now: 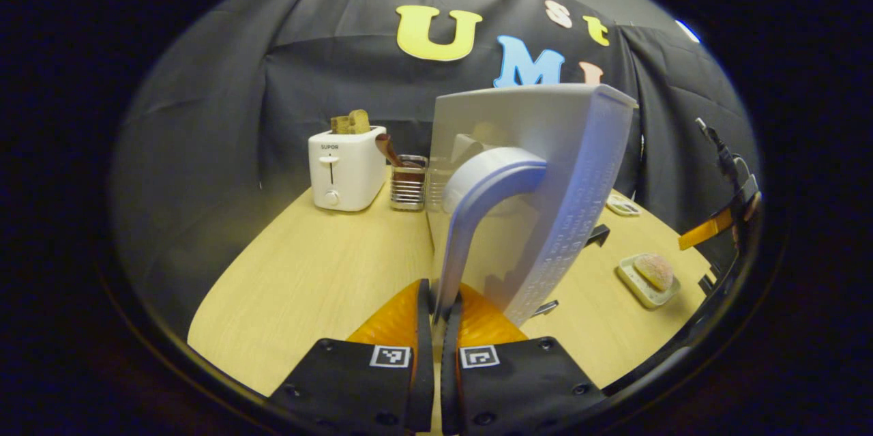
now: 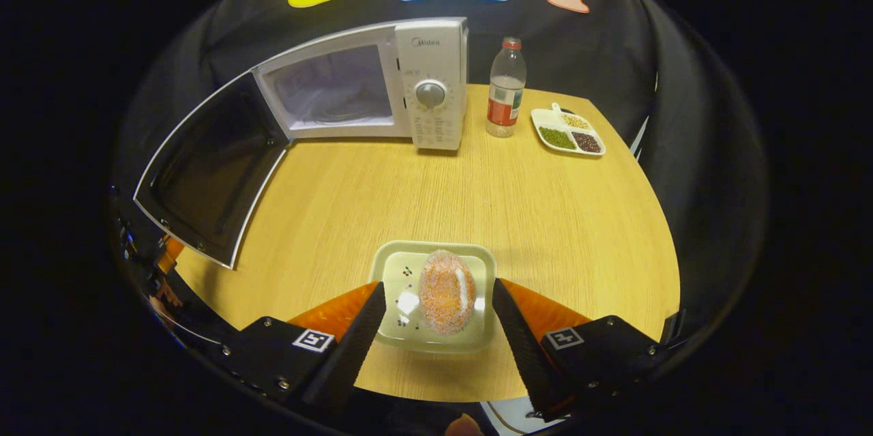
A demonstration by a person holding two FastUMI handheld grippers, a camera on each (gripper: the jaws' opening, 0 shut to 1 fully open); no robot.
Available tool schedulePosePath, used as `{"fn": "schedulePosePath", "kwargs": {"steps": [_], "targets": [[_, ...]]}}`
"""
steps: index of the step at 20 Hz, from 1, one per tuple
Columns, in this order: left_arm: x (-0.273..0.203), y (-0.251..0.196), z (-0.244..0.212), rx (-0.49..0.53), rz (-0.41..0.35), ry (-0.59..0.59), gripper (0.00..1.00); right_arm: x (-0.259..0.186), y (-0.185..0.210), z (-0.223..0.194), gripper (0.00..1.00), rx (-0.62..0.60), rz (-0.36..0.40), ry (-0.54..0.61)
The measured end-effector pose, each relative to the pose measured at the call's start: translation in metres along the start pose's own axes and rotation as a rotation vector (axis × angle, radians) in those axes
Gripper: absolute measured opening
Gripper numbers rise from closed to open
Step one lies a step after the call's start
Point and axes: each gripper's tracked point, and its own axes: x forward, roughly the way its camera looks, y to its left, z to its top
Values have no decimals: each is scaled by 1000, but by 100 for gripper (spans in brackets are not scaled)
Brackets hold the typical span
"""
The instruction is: Open the microwave oven with the left hand, put the food in, and close the microwave oven.
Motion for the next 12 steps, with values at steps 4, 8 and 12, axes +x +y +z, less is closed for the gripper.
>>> {"fn": "schedulePosePath", "kwargs": {"steps": [4,8,12], "targets": [[2,-3,-3,-38,26,15,13,39,-4,-22,97,-52,0,95],[7,-20,-8,4,39,97,13,62,-3,-38,97,-31,34,167],[8,-20,-8,12,48,145,13,68,-8,-44,74,-105,30,183]]}}
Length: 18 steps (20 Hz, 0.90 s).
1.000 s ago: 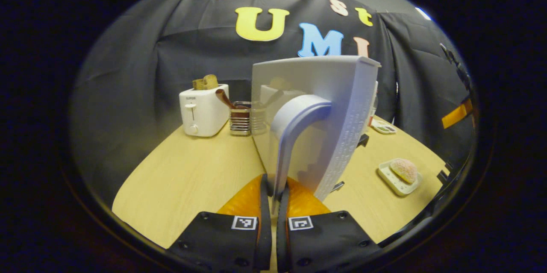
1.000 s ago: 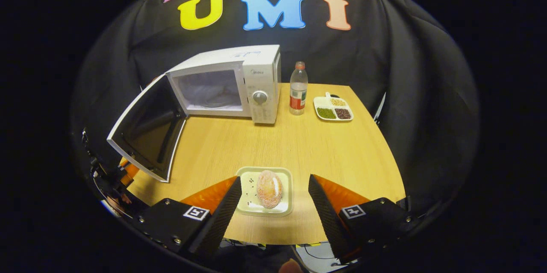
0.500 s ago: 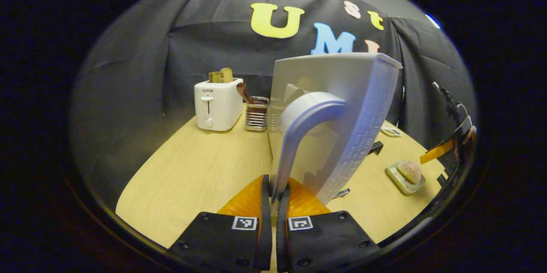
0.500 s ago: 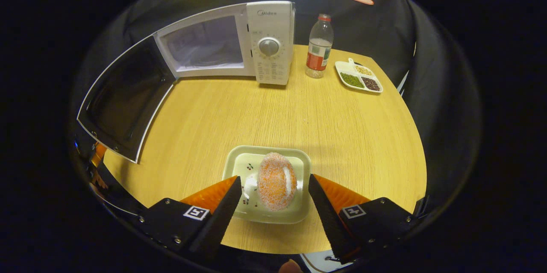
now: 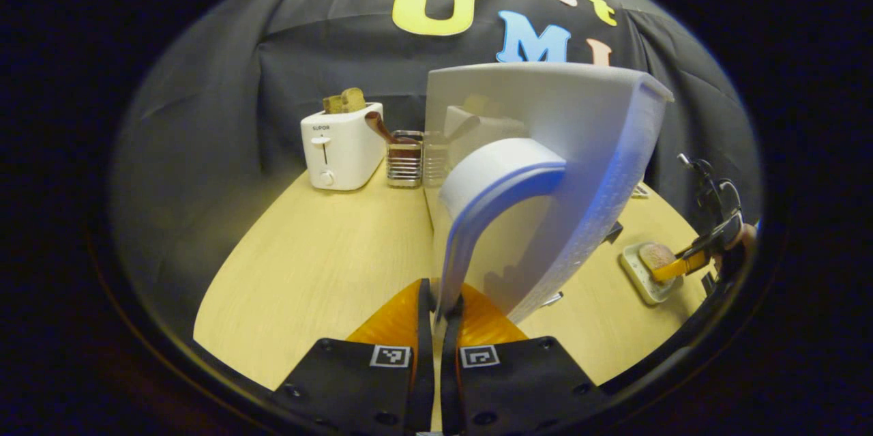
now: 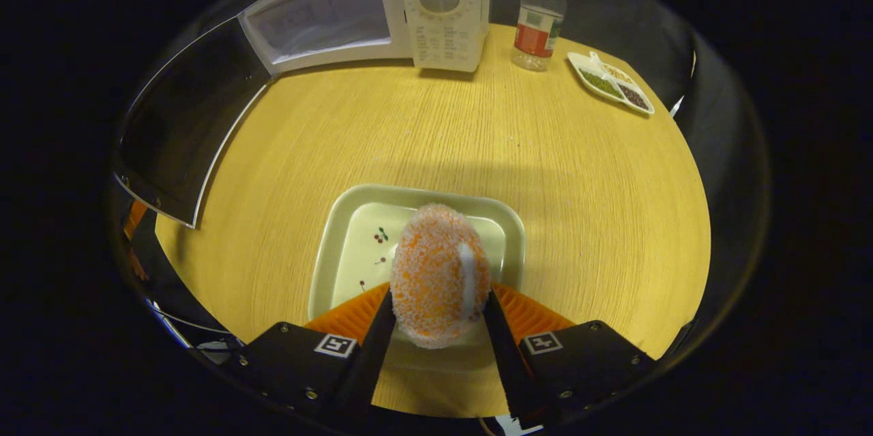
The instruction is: Open the microwave oven with the left hand, put the food in, and close the microwave oven.
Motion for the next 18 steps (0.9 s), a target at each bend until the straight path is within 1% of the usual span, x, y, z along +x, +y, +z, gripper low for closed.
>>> {"fn": "schedulePosePath", "kwargs": {"steps": [1,2,3,4,6,7,9,13,15,16,18], "targets": [[-1,0,-1,-6,2,-7,11,2,1,-2,72,-1,-8,-1],[-1,0,0,-14,5,-12,13,1,2,-2,66,12,-4,-1],[0,0,1,-25,9,-23,11,6,3,-4,67,33,-7,8],[0,-1,0,-31,10,-25,13,2,2,-2,59,46,3,19],[-1,-3,-2,-22,11,-31,13,-1,3,0,59,89,15,32],[-1,-3,0,-19,10,-37,11,-4,3,4,59,116,17,31],[-1,-2,0,-21,9,-57,11,-13,4,13,59,146,22,22],[0,-1,-2,-41,6,-95,13,-35,17,33,59,79,32,-32],[0,-1,-2,-39,5,-108,13,-44,39,43,59,84,91,-59],[0,-1,-1,-44,5,-113,11,-49,48,49,59,102,114,-67],[1,-1,-1,-54,3,-124,11,-56,68,66,59,134,148,-88]]}}
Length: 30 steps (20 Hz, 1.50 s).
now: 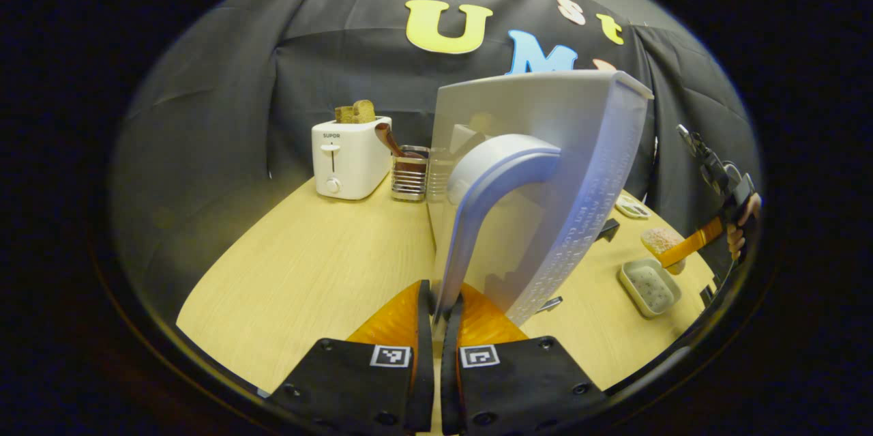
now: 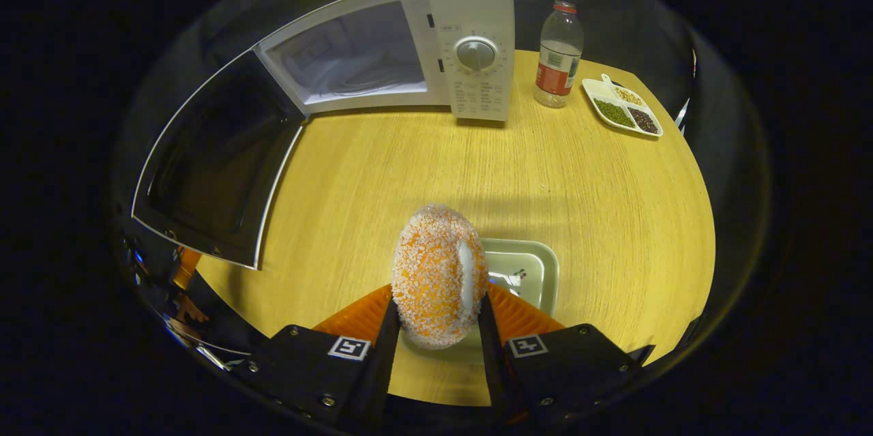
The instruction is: Open the microwave oven with the left hand, put the food in, and close the microwave oven.
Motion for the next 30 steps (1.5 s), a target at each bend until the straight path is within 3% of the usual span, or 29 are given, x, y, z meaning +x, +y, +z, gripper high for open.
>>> {"fn": "schedulePosePath", "kwargs": {"steps": [12,16,26,30], "targets": [[0,10,-1,30,-37,-10,13,30,113,88,58,252,148,-128],[1,10,-4,33,-44,-16,13,47,140,128,59,357,192,-232],[1,10,-6,1,-60,-38,13,100,162,193,58,530,229,-342],[1,10,-8,2,-72,-36,13,121,160,221,58,638,206,-393]]}}
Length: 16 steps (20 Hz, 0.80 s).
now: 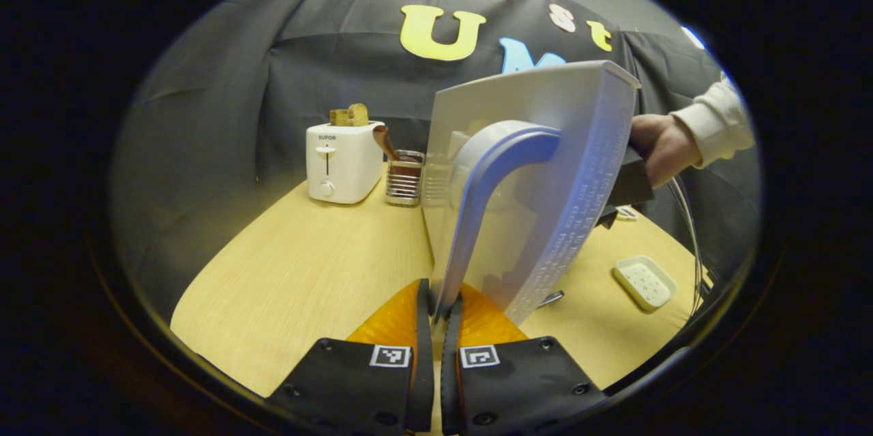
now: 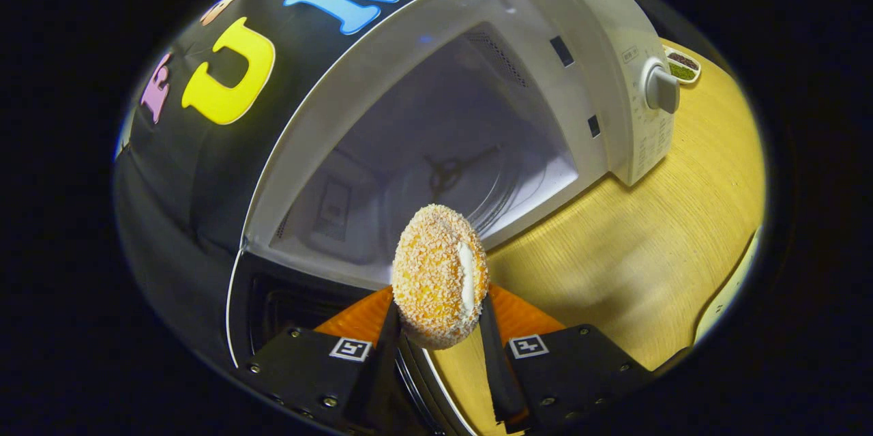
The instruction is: Open the microwave oven with the left hand, put the food in, and close the microwave oven.
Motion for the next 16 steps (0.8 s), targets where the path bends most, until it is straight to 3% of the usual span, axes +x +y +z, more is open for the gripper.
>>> {"fn": "schedulePosePath", "kwargs": {"steps": [16], "targets": [[-4,4,-1,-37,16,1,14,69,13,41,58,264,13,-168]]}}
